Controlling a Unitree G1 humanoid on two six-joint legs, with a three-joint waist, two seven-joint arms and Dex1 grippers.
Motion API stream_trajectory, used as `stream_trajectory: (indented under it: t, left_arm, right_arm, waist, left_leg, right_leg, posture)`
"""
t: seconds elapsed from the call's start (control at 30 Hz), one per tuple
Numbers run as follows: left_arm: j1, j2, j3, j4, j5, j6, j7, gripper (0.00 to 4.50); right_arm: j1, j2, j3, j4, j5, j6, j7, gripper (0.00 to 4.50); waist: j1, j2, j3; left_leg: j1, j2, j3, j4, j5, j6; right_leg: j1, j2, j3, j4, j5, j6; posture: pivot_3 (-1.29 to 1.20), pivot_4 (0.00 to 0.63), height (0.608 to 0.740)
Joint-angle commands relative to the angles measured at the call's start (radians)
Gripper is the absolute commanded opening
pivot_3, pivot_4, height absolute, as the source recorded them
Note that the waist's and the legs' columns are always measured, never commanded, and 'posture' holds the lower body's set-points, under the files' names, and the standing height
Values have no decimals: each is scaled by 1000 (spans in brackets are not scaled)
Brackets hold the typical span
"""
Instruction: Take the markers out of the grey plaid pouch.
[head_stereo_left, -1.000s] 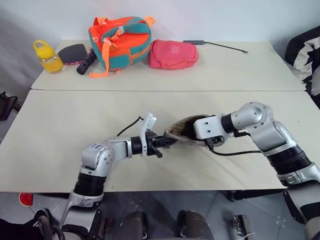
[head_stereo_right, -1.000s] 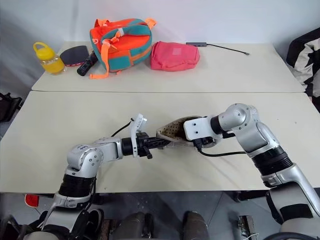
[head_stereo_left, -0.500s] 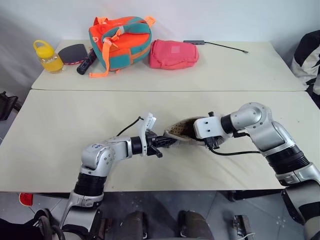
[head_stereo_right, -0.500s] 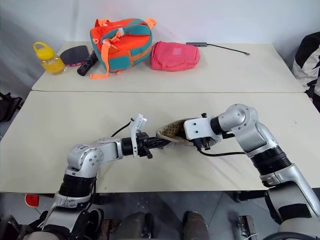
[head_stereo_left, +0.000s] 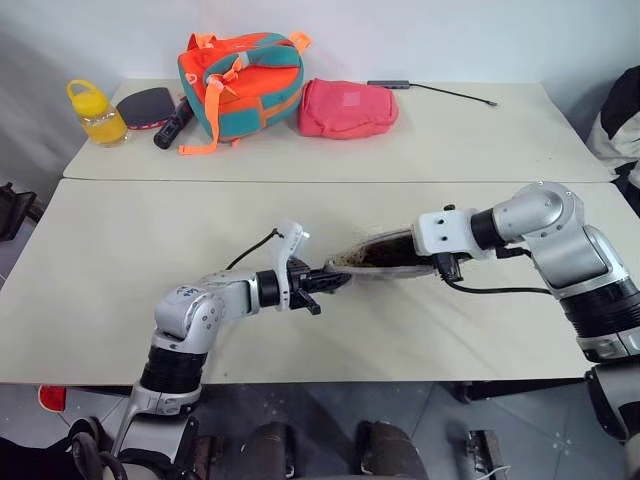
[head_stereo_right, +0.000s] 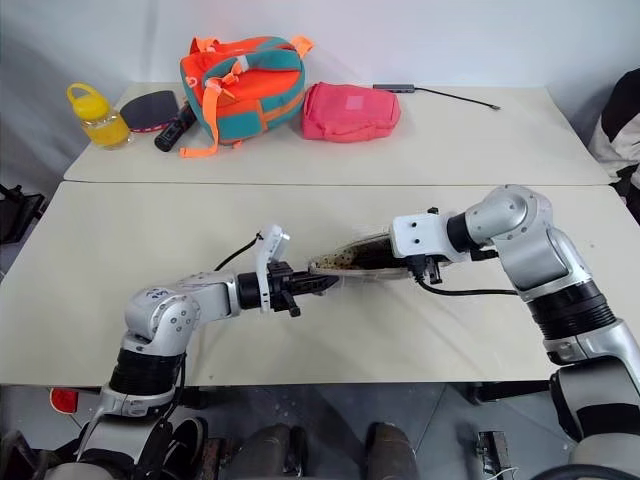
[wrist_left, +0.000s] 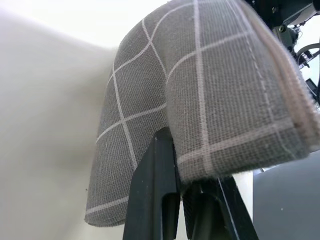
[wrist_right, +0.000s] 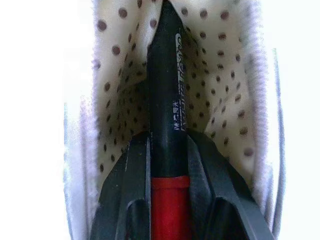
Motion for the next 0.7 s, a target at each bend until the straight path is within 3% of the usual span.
stream_trajectory:
  t: [0.03, 0.4, 0.57, 0.7]
  left_arm:
    - [3, 7, 7, -22, 1, -16, -8, 0]
    - [-49, 53, 26, 30, 75, -117, -13, 0]
    - [-33, 64, 32, 8, 62, -101, -21, 0]
    - [-9, 69, 41, -18, 49, -83, -23, 0]
  right_arm:
    - [7, -6, -79, -92, 117, 102, 38, 584]
    - [-13, 10, -173, -192, 285, 257, 26, 584]
    - [-100, 17, -215, -90, 259, 170, -55, 584]
    - [-157, -24, -211, 97, 128, 7, -164, 584]
  waist:
    - [0, 0, 0]
    - [1, 0, 0]
    - [0, 0, 0]
    - [2, 0, 0]
  left_leg:
    - [0, 0, 0, 0, 0, 0]
    - [0, 0, 0, 0, 0, 0]
    - [0, 0, 0, -1, 0, 0]
    - [-1, -1, 0, -1, 0, 0]
  right_leg:
    - [0, 0, 0, 0, 0, 0]
    - [0, 0, 0, 0, 0, 0]
    - [-1, 0, 0, 0, 0, 0]
    - [-1, 0, 0, 0, 0, 0]
  posture:
    - [0, 150, 740]
    - [0, 150, 740]
    - [0, 150, 740]
    - [0, 150, 740]
